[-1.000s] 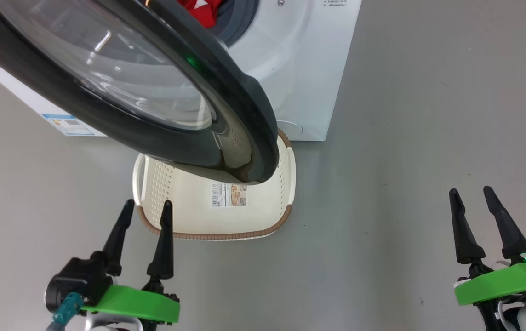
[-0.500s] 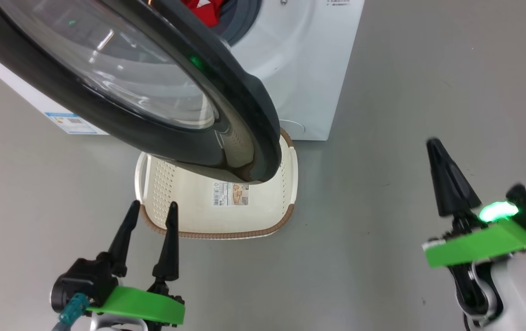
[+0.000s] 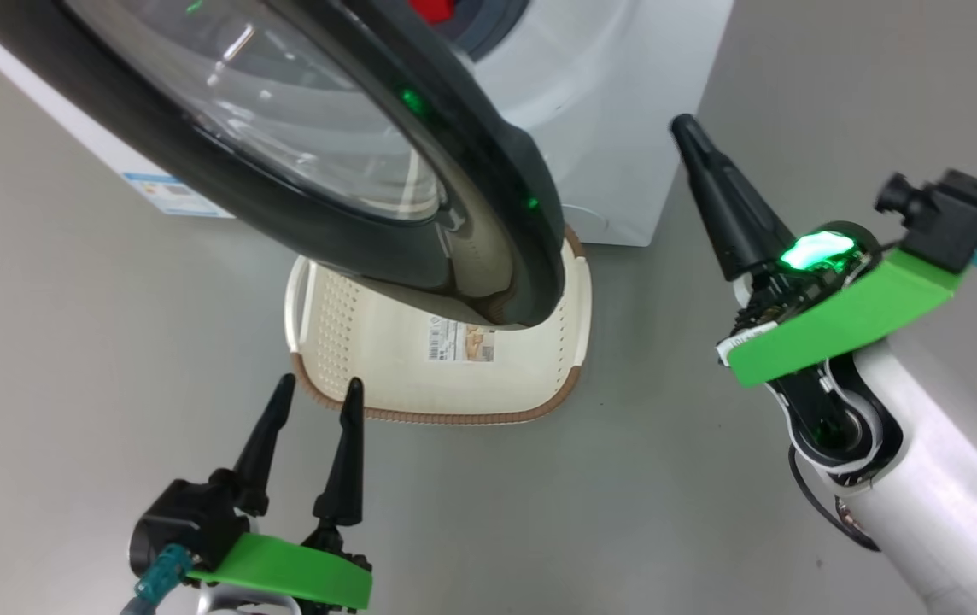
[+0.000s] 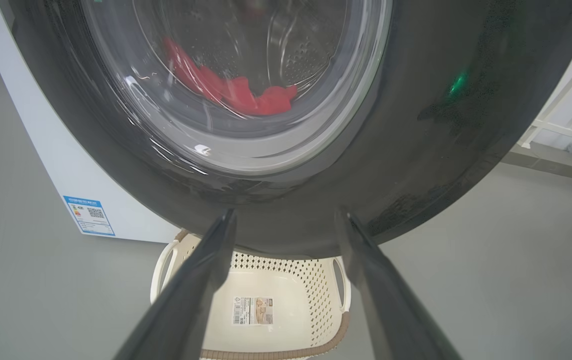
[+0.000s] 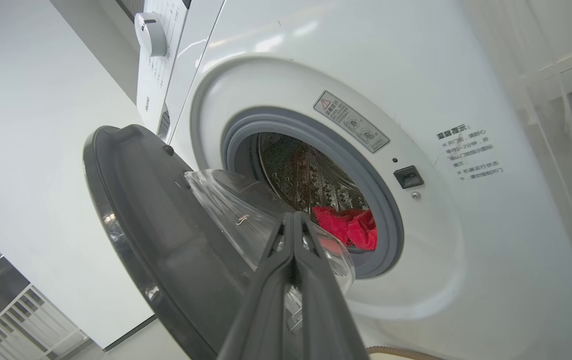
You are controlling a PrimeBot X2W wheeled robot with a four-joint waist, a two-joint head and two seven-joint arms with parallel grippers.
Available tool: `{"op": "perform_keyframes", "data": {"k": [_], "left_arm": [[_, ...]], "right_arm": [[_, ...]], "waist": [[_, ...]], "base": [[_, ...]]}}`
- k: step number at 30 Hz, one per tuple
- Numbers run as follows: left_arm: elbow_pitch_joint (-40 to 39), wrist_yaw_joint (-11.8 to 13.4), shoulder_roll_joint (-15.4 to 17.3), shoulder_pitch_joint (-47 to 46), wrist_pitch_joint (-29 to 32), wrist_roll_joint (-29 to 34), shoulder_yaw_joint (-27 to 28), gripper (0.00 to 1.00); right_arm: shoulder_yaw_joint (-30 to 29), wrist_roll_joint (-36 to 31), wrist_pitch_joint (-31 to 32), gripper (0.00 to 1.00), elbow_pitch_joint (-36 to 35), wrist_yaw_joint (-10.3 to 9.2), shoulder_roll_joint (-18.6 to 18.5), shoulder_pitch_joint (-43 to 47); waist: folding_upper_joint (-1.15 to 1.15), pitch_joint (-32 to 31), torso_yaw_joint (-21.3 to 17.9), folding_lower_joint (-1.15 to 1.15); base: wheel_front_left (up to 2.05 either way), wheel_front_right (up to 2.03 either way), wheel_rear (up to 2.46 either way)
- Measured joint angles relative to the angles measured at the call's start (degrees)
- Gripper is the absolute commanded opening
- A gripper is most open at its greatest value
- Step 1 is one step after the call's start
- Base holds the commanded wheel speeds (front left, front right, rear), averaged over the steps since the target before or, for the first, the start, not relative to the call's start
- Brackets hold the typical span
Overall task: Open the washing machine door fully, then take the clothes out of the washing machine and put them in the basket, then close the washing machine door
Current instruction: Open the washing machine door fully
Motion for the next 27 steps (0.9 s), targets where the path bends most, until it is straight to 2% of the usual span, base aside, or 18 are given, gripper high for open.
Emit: {"op": "perform_keyframes", "data": {"k": [5, 7, 12, 18, 27], "left_arm": [[-0.20, 0.44, 0.00, -0.04, 0.00, -0.76, -1.92, 1.00], [-0.38, 0.69, 0.00, -0.10, 0.00, -1.91, -3.07, 1.00], [-0.74, 0.80, 0.01, -0.98, 0.00, -2.81, -4.55, 1.00], [-0.83, 0.81, 0.00, -1.40, 0.00, -3.49, -6.05, 1.00], [-0.91, 0.81, 0.01, -1.28, 0.00, -3.91, -7.33, 1.00]], "right_arm": [[8.82, 9.65, 1.21, 0.00, 1.05, 0.00, -4.35, -6.19], [12.33, 15.04, 3.70, 0.00, 1.12, 0.00, -6.19, -8.64], [15.64, 23.01, 9.16, 0.00, 0.15, 0.00, -8.61, -10.87], [16.95, 27.48, 13.19, 0.00, 0.01, 0.00, -9.75, -11.94], [18.52, 28.77, 16.27, 0.00, -0.04, -0.01, -9.84, -10.79]], "waist": [[0.00, 0.88, 1.57, 0.00], [0.00, 1.52, 2.39, 0.00], [0.00, 2.60, 3.60, 0.00], [0.00, 3.04, 4.85, 0.00], [0.00, 1.06, 6.54, 0.00]], "base": [[0.00, 0.00, 0.00], [0.00, 0.00, 0.00], [0.00, 0.00, 0.00], [0.00, 0.00, 0.00], [0.00, 0.00, 0.00]]}}
